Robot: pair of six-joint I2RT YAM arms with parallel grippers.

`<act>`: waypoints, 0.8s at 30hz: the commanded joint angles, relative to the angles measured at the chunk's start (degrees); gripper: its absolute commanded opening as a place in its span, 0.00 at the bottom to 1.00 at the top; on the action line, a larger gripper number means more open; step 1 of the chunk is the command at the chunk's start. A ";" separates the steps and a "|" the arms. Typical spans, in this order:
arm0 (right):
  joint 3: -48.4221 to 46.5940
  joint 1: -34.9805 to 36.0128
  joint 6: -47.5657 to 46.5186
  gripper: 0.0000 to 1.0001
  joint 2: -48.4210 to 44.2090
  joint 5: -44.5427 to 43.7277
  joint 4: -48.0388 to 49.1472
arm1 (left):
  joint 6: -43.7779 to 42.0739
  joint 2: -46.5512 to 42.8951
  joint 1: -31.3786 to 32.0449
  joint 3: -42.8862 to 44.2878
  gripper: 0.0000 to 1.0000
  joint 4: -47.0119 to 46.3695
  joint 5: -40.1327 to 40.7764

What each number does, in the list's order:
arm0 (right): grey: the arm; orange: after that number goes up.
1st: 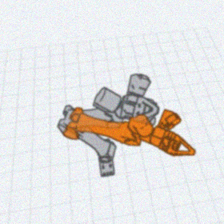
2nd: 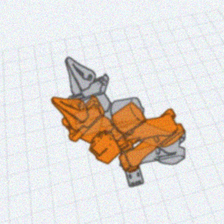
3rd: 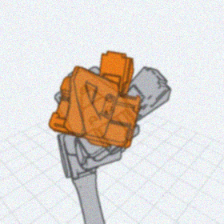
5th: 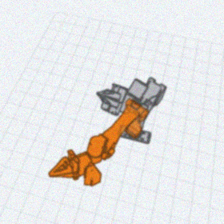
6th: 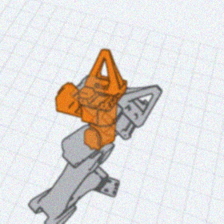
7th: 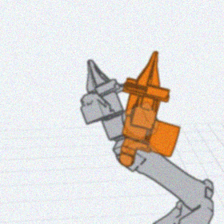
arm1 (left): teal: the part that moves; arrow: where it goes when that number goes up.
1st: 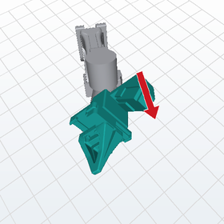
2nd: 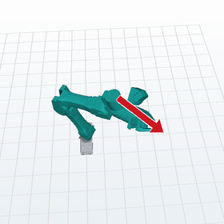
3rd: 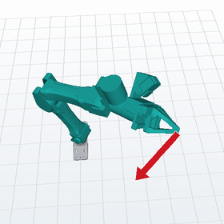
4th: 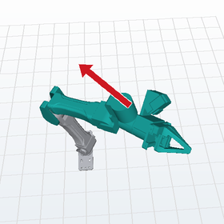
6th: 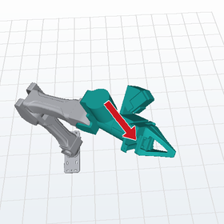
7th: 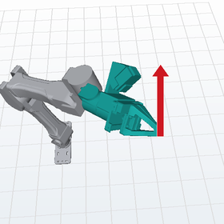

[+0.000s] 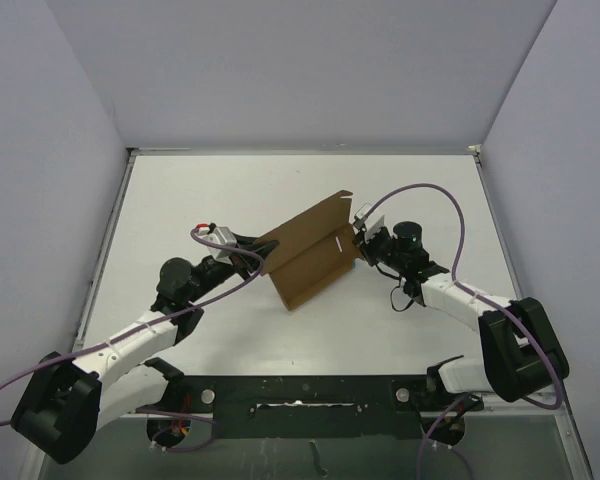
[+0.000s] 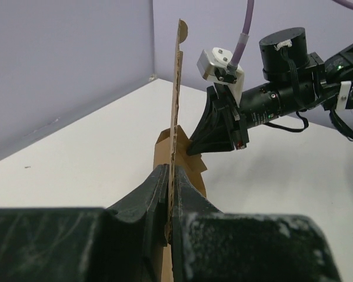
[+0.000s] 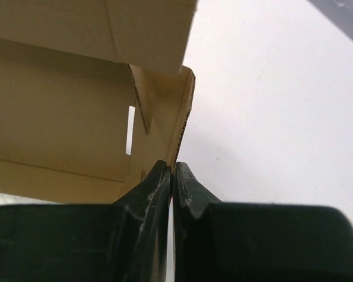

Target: Fold the paper box

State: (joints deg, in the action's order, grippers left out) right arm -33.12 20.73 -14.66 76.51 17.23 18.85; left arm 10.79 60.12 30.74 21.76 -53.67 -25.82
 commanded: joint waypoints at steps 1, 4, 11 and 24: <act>1.54 0.62 2.54 0.00 2.64 -1.09 17.94 | -2.75 -3.34 0.72 1.17 0.00 -2.26 1.54; 2.68 0.60 3.51 0.00 5.92 0.94 22.35 | -5.52 -2.83 0.89 1.68 0.00 0.59 -0.51; 3.50 0.86 6.05 0.01 9.61 6.25 22.99 | -6.14 -2.83 1.49 -1.21 0.00 0.42 -2.81; -5.32 7.32 8.05 0.00 18.23 4.06 30.02 | -12.44 -22.74 1.42 -2.01 0.00 19.23 7.12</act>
State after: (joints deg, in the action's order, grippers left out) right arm -34.46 26.44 -8.60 91.92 20.49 41.65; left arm 0.91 43.16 31.70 19.09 -39.90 -21.98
